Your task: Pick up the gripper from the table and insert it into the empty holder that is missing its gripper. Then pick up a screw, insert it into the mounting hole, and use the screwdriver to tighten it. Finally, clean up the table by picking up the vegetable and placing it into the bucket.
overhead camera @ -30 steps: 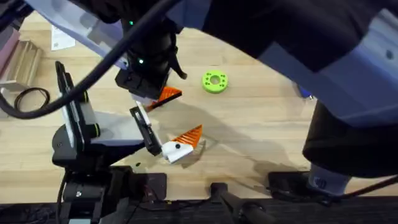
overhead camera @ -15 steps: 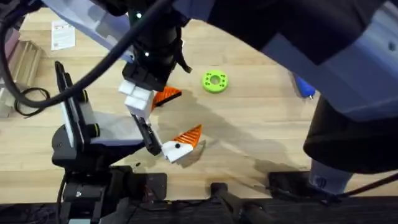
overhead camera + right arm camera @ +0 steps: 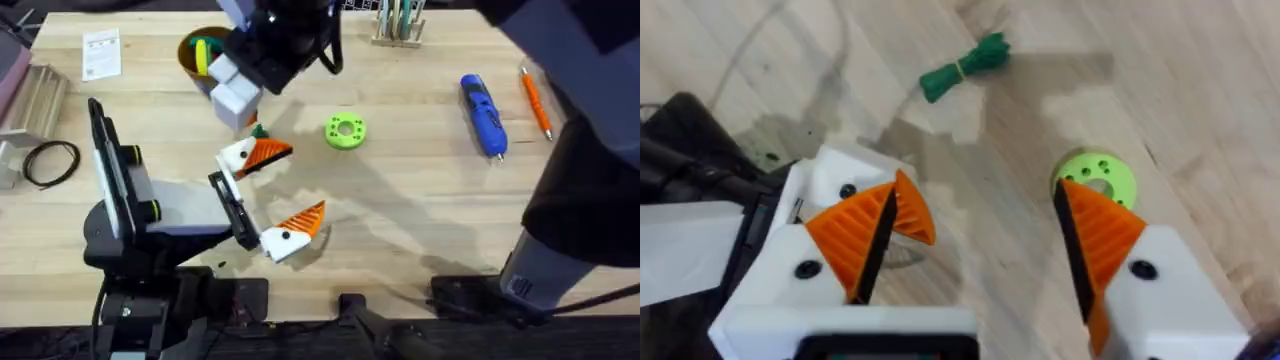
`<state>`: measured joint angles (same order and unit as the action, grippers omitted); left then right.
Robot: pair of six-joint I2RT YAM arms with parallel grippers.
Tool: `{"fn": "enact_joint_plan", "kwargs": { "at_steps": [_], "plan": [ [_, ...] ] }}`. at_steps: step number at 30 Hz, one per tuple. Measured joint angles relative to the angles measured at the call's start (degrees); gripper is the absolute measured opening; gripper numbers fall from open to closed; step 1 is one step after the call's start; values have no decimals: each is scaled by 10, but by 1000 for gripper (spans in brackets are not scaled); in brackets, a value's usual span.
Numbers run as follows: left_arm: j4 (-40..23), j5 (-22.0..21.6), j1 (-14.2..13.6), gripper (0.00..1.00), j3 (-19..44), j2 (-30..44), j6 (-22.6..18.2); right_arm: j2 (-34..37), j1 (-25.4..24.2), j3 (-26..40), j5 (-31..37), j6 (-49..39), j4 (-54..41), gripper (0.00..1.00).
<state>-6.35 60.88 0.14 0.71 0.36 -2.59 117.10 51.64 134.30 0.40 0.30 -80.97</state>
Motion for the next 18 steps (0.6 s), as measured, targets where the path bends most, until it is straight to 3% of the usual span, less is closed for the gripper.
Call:
{"fn": "enact_joint_plan", "kwargs": {
  "at_steps": [8, 13, 18],
  "plan": [
    [0, 0, 0, 986, 0, 0, 0, -13, -1, -39, 11, 17, 5, 955],
    [0, 0, 0, 986, 0, 0, 0, -60, -14, -160, 10, 31, 68, 954],
    [0, 0, 0, 986, 0, 0, 0, -184, -67, -327, 10, 67, 151, 952]
  ]
}}
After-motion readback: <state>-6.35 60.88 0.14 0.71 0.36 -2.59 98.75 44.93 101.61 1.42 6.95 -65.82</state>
